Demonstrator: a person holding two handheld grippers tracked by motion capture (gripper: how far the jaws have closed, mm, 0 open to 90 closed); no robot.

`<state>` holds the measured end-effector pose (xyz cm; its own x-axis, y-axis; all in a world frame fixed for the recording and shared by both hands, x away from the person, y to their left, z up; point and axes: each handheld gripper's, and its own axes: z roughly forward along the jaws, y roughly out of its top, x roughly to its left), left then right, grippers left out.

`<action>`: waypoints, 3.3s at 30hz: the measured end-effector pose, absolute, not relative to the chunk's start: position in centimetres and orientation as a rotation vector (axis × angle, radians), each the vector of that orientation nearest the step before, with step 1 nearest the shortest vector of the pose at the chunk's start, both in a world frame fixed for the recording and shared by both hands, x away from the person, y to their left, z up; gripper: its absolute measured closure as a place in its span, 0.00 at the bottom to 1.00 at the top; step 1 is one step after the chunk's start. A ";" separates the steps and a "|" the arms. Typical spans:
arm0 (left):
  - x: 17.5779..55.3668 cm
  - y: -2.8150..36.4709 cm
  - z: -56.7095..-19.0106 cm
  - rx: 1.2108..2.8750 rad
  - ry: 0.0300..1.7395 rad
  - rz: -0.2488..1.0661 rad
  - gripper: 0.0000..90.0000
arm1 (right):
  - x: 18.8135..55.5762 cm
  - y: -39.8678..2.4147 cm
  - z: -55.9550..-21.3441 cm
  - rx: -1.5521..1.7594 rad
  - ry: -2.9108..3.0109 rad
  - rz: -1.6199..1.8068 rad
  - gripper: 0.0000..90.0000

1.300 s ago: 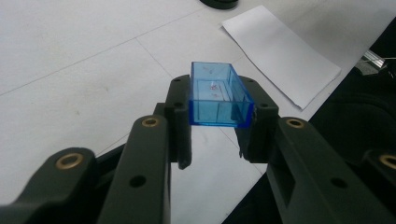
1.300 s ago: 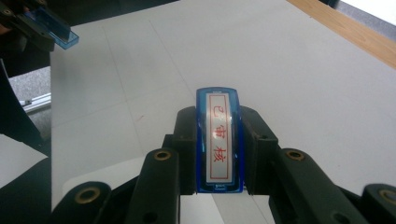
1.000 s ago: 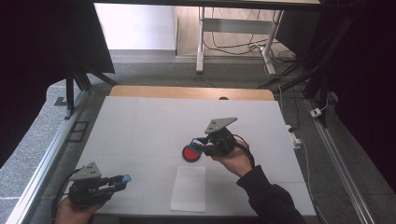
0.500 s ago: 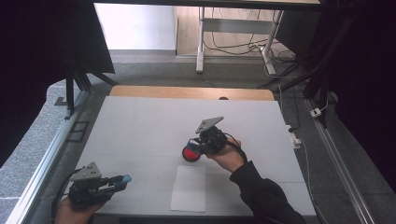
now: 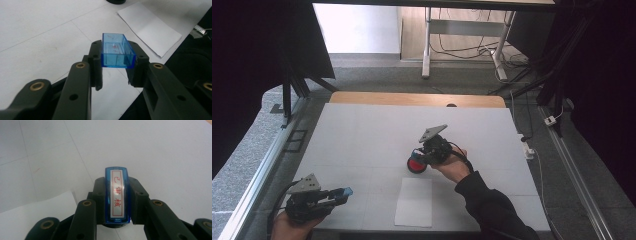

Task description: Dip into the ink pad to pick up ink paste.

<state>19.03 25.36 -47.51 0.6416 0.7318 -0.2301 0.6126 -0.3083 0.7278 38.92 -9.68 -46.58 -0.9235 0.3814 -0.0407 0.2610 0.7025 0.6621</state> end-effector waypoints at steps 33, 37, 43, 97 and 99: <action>19.1 25.3 -47.5 2.037 1.044 0.180 0.76 | 39.8 -8.8 -48.2 0.558 2.762 0.921 0.80; 19.1 25.2 -47.5 2.041 1.041 0.177 0.76 | 39.4 -8.4 -48.1 0.529 2.747 0.883 0.80; 19.1 25.2 -47.5 2.041 1.042 0.179 0.76 | 38.8 -7.9 -48.0 0.473 2.720 0.827 0.80; 19.1 25.2 -47.5 2.046 1.042 0.177 0.76 | 38.8 -9.1 -46.8 0.626 2.741 1.045 0.79; 19.1 25.2 -47.5 2.044 1.042 0.177 0.76 | 38.7 -8.8 -47.0 0.607 2.748 1.019 0.79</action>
<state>19.09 25.20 -47.54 0.6481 0.7282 -0.2230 0.6134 -0.3256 0.7196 38.68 -8.83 -47.03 -0.9072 0.4207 0.0010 0.3196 0.6877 0.6518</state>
